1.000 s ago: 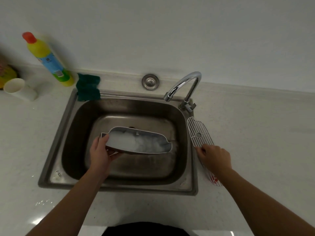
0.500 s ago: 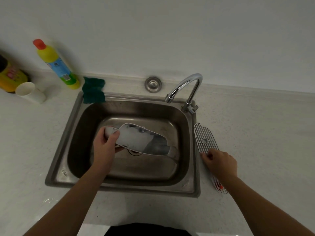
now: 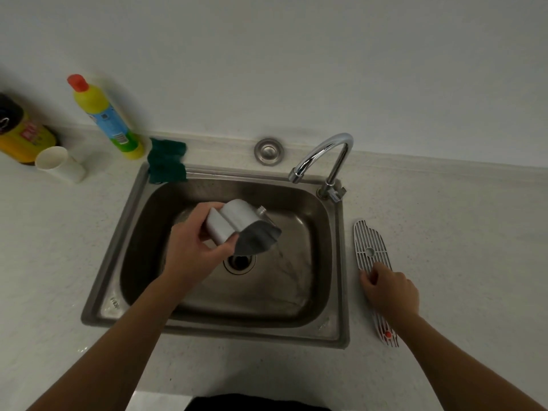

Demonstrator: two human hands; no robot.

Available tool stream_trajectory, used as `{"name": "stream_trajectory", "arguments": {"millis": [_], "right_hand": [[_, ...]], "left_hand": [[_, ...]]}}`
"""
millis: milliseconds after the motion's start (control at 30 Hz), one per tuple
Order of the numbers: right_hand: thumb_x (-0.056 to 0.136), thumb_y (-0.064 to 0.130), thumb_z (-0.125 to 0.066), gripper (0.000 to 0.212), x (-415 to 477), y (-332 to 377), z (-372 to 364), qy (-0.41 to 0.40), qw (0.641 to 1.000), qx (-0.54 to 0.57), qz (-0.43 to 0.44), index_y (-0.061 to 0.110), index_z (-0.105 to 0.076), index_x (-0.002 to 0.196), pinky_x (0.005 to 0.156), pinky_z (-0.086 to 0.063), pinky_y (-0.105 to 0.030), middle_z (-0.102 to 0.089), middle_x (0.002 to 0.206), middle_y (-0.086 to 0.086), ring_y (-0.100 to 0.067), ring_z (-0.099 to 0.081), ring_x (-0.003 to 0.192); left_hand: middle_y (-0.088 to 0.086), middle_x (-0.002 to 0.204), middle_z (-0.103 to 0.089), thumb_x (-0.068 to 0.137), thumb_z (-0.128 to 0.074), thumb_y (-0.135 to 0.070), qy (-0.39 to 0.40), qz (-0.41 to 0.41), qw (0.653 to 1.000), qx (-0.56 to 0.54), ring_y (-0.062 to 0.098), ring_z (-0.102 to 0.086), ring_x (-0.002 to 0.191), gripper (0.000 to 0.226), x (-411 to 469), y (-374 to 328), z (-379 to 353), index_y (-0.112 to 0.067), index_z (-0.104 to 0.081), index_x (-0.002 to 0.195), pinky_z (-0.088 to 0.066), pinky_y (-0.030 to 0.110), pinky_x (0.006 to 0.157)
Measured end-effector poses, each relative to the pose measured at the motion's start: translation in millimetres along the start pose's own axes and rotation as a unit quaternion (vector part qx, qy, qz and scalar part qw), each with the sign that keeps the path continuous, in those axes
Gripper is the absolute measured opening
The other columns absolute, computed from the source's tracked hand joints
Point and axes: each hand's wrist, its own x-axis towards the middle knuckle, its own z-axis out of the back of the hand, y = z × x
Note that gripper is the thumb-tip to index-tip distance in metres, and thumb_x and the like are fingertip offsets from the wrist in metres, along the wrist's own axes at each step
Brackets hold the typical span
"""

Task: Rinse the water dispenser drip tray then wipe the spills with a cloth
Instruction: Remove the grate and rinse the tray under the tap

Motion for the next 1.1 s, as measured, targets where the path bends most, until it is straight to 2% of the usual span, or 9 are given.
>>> {"name": "stream_trajectory", "arguments": {"millis": [167,233,400,467,567,767,833,933,1100], "right_hand": [[0.096,0.038,-0.062,0.034,-2.0,-3.7,1.8,-0.014,0.999,0.023,-0.024,0.024,-0.05,0.068,0.046,-0.046,-0.023,-0.056,0.053,0.004,-0.009,-0.05,0.042],[0.095,0.038,-0.063,0.032,-1.4,2.5,3.9,-0.02,0.999,0.031,-0.01,0.025,-0.05,0.07,0.045,-0.047,-0.024,-0.056,0.054,0.005,-0.01,-0.052,0.042],[0.096,0.035,-0.063,0.024,13.1,44.0,11.8,-0.039,0.995,0.071,0.059,0.029,-0.051,0.076,0.045,-0.045,-0.02,-0.054,0.057,0.009,-0.008,-0.054,0.046],[0.096,0.034,-0.062,0.02,25.0,64.7,14.1,-0.034,0.992,0.092,0.078,0.03,-0.052,0.079,0.048,-0.046,-0.021,-0.055,0.059,0.009,-0.006,-0.055,0.048],[0.095,0.033,-0.062,0.014,52.2,92.2,20.6,-0.052,0.988,0.12,0.087,0.031,-0.051,0.088,0.052,-0.045,-0.023,-0.054,0.064,0.009,-0.004,-0.055,0.053],[0.095,0.043,-0.058,0.054,131.4,122.6,47.5,-0.071,0.991,0.11,0.024,0.031,-0.031,0.14,0.071,-0.039,-0.038,-0.053,0.094,-0.001,-0.023,-0.054,0.079],[0.098,0.051,-0.047,0.045,154.0,123.6,54.0,-0.056,0.998,0.038,-0.008,0.024,-0.042,0.134,0.072,-0.038,-0.041,-0.062,0.096,-0.011,-0.033,-0.062,0.084],[0.101,0.054,-0.037,0.045,173.6,121.9,59.4,0.001,0.998,-0.06,-0.03,0.018,-0.063,0.101,0.071,-0.041,-0.037,-0.063,0.088,-0.01,-0.036,-0.064,0.082],[0.095,0.02,-0.054,0.02,163.0,135.8,51.0,0.005,0.983,-0.18,0.017,0.013,-0.072,0.102,0.066,-0.045,-0.036,-0.068,0.09,-0.01,-0.037,-0.072,0.091]], "left_hand": [[0.001,0.12,-0.07,0.076,-0.071,-0.05,0.048,-0.07,0.992,0.092,0.007,-0.065,0.102,0.068,2.6,4.7,3.1,-0.027,-0.049,0.136,-0.057,0.025,0.08],[0.005,0.117,-0.072,0.075,-0.071,-0.05,0.046,-0.068,0.992,0.097,0.011,-0.066,0.099,0.069,0.9,8.4,1.4,-0.025,-0.049,0.135,-0.056,0.023,0.079],[-0.015,0.121,-0.058,0.08,-0.07,-0.046,0.004,-0.017,0.998,0.059,-0.008,-0.059,0.105,0.056,-3.5,16.4,-6.9,-0.034,-0.05,0.131,-0.05,0.004,0.077],[-0.031,0.12,-0.058,0.083,-0.07,-0.041,-0.024,0.019,1.0,0.005,-0.011,-0.059,0.111,0.048,-4.4,17.7,-10.8,-0.048,-0.048,0.126,-0.052,0.006,0.084],[-0.021,0.116,-0.063,0.089,-0.067,-0.035,-0.113,0.122,0.98,-0.111,0.005,-0.065,0.109,0.033,-7.1,24.2,-16.8,-0.04,-0.057,0.12,-0.06,0.027,0.082],[0.01,0.128,-0.063,0.096,-0.059,-0.04,-0.231,0.396,0.803,-0.382,0.031,-0.067,0.115,0.033,-18.5,46.0,-28.4,-0.026,-0.063,0.126,-0.064,0.047,0.081],[0.013,0.125,-0.065,0.093,-0.06,-0.043,-0.251,0.448,0.739,-0.437,0.032,-0.07,0.112,0.03,-19.9,49.8,-32.5,-0.029,-0.065,0.12,-0.064,0.046,0.078],[0.014,0.123,-0.07,0.094,-0.061,-0.046,-0.248,0.494,0.684,-0.475,0.032,-0.073,0.108,0.029,-21.7,55.7,-37.7,-0.029,-0.067,0.117,-0.063,0.044,0.075],[0.019,0.125,-0.072,0.096,-0.06,-0.05,-0.225,0.547,0.615,-0.521,0.033,-0.075,0.105,0.045,-20.9,67.2,-50.2,-0.02,-0.063,0.13,-0.064,0.045,0.073]]}}
